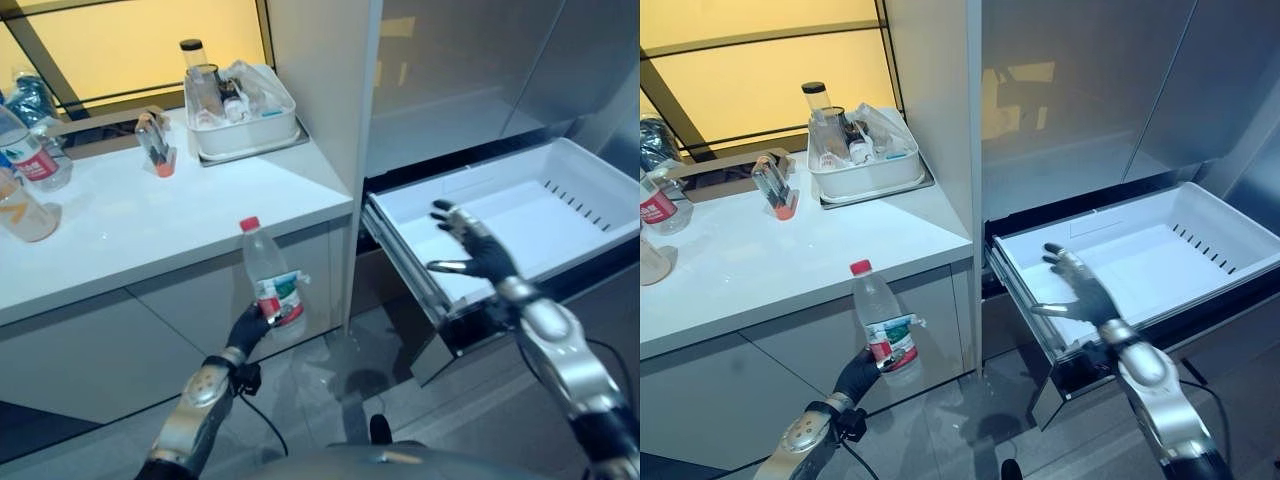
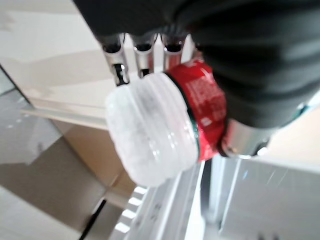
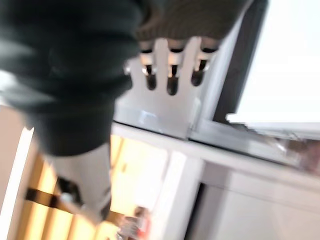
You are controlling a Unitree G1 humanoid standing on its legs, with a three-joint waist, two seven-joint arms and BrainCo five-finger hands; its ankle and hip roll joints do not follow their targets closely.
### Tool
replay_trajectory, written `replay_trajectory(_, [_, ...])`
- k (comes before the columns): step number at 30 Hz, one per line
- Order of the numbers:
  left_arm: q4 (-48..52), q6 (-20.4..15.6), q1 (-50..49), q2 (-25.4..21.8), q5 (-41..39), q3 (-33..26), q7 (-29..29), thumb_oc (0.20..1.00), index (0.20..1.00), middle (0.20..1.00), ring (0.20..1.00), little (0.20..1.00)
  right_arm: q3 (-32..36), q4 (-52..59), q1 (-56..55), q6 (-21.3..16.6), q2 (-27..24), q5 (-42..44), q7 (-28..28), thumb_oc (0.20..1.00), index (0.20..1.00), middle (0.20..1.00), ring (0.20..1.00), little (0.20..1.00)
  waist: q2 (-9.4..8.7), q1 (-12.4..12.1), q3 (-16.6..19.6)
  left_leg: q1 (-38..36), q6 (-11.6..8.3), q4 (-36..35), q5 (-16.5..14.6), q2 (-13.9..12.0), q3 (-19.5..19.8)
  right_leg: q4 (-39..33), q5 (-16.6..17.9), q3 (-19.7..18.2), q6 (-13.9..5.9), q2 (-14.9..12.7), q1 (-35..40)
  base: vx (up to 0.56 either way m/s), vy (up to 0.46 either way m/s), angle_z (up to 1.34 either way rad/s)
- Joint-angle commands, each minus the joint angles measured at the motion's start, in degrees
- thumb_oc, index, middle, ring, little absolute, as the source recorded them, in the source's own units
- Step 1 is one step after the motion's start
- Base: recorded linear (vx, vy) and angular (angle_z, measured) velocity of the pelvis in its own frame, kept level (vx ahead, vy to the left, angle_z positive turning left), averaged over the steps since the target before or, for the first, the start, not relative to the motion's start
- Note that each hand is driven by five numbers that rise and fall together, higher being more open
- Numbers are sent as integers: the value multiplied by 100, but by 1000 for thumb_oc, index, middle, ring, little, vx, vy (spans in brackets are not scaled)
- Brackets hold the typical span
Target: Take the drinks into the refrigerator
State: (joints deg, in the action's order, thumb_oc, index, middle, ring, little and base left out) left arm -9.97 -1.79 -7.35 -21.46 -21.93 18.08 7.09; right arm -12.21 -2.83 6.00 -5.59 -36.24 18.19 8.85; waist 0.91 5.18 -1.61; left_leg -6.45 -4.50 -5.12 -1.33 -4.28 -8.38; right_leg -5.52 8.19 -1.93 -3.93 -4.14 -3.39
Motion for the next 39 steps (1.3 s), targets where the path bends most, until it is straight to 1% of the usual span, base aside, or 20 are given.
replay_trajectory(1, [230,-542,873,-73,44,314,172,200,200,200,200,200,-450,-446,970,-31,128,111,-87,1000,1000,1000,1000,1000,-218,-65,43,201,82,12,-73,-3,138,52,-679,-27,-406,-267,408,0,-9,11])
replay_trajectory(4, [110,-501,1002,-46,15,584,159,200,200,200,200,200,-1006,-931,1544,80,347,171,-70,1000,1000,1000,1000,1000,-214,-131,41,224,69,12,-53,-7,164,52,-681,30,-387,-268,412,-2,-9,11])
replay_trajectory(5, [70,-475,1083,-37,34,731,158,200,200,200,200,200,-1300,-1201,1857,166,469,161,-36,1000,1000,1000,1000,1000,-207,-174,42,242,62,12,-42,-2,197,52,-686,60,-381,-269,415,0,0,0])
replay_trajectory(6, [63,-478,1092,-34,35,716,157,200,200,200,200,200,-1321,-1237,1896,150,481,165,-37,1000,1000,1000,1000,1000,-206,-155,31,243,62,12,-42,-2,204,52,-688,67,-381,-269,418,-6,-6,9])
replay_trajectory(7, [26,-466,1197,-2,43,865,103,200,200,200,200,200,-1557,-1476,2170,212,652,123,-50,1000,1000,1000,1000,1000,-198,-205,40,270,55,12,-27,2,232,52,-687,106,-378,-277,421,-3,-3,11])
replay_trajectory(11, [11,-492,1428,62,76,1013,-29,200,200,200,200,200,-1804,-1763,2582,213,893,74,-164,1000,1000,1000,1000,1000,-182,-223,43,319,42,12,1,6,285,52,-684,168,-373,-291,422,-1,-4,16])
replay_trajectory(13, [56,-512,1564,80,133,1067,-110,200,200,200,200,200,-1827,-1851,2695,214,1084,79,-242,1000,1000,1000,1000,1000,-180,-241,46,361,38,12,14,13,336,52,-681,213,-374,-307,417,-3,-1,11])
replay_trajectory(20, [26,-549,1732,150,336,1156,-203,200,200,200,200,200,-1888,-1875,2716,231,1392,48,-267,1000,1000,1000,1000,1000,-180,-285,88,427,42,12,34,34,425,52,-693,304,-371,-331,416,-3,0,9])
replay_trajectory(22, [54,-592,1855,139,489,1178,-266,200,200,200,200,200,-1941,-1979,2713,262,1523,326,-228,1000,1000,1000,1000,1000,-192,-306,100,451,41,12,41,39,449,52,-690,333,-376,-339,414,-12,2,5])
replay_trajectory(27, [99,-639,2078,83,843,1192,-422,200,200,200,200,200,-2069,-2019,2887,366,1579,509,-160,1000,1000,1000,1000,1000,-229,-320,128,475,37,12,47,48,479,52,-694,361,-377,-341,414,-4,-1,8])
replay_trajectory(34, [128,-672,2474,142,946,1206,-698,200,200,200,200,200,-2211,-2073,3205,437,1636,685,-219,1000,1000,1000,1000,1000,-271,-318,162,507,41,12,56,55,487,52,-667,370,-385,-347,380,-2,0,1])
replay_trajectory(39, [128,-670,2714,260,1038,1269,-875,200,200,200,200,200,-2276,-2021,3292,418,1866,760,-309,1000,1000,1000,1000,1000,-276,-299,199,510,52,12,47,55,479,52,-677,337,-383,-346,382,0,0,0])
